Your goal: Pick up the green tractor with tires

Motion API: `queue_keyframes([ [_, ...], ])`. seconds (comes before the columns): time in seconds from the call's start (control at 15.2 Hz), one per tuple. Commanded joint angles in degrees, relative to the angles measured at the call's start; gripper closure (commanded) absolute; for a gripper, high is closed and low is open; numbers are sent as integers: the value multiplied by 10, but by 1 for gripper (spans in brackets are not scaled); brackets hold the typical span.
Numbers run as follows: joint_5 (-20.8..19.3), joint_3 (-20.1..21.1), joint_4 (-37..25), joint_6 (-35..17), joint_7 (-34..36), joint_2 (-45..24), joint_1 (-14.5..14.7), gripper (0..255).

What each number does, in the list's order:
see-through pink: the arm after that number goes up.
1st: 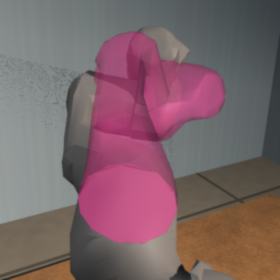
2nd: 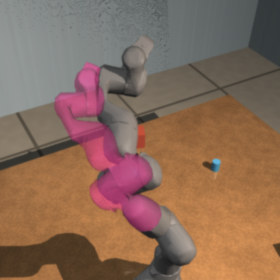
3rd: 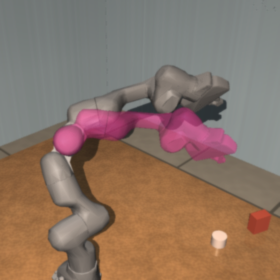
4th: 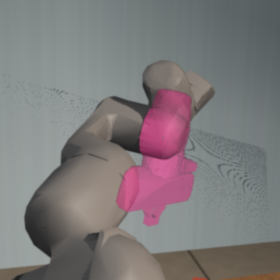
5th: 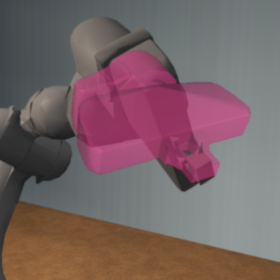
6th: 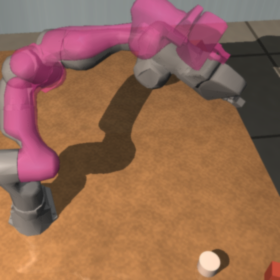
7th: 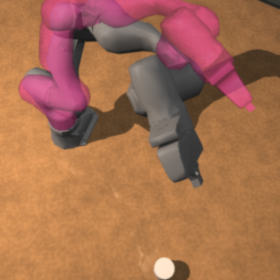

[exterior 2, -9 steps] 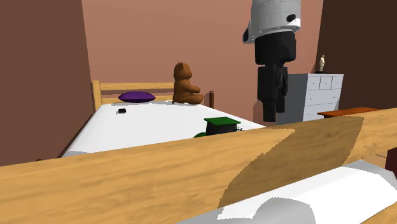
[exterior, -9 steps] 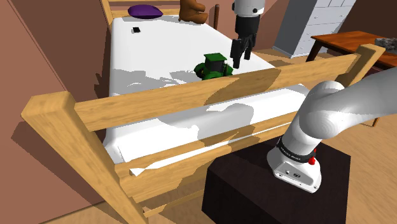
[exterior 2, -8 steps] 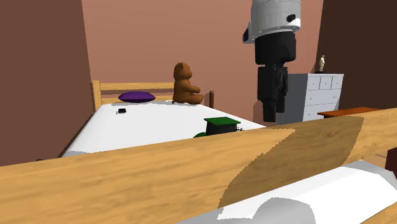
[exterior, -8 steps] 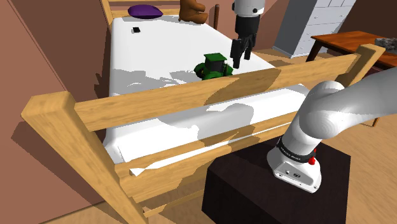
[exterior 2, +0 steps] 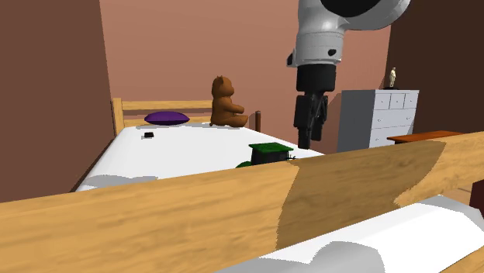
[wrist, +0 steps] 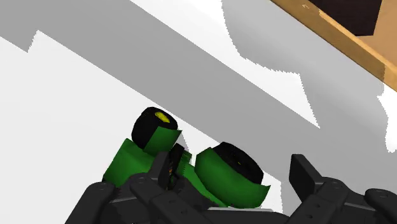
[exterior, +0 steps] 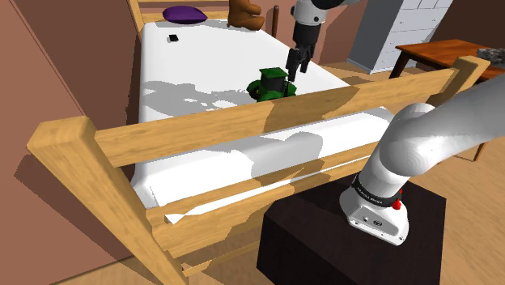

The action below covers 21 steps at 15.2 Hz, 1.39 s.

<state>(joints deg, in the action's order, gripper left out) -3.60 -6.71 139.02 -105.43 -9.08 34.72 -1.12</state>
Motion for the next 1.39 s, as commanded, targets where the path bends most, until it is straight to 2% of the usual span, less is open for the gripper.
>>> queue_keyframes([
  [0.0, -2, -24, -8, -41, -30, -31, -3, 0],
  [0.26, 9, -65, -36, -104, -85, -93, -2, 0],
  [0.86, 10, -70, 11, -166, -89, -109, -3, 0],
  [0.92, 10, -69, 11, -165, -89, -108, -2, 255],
  [1.32, 10, -69, 10, -165, -89, -108, -2, 255],
])
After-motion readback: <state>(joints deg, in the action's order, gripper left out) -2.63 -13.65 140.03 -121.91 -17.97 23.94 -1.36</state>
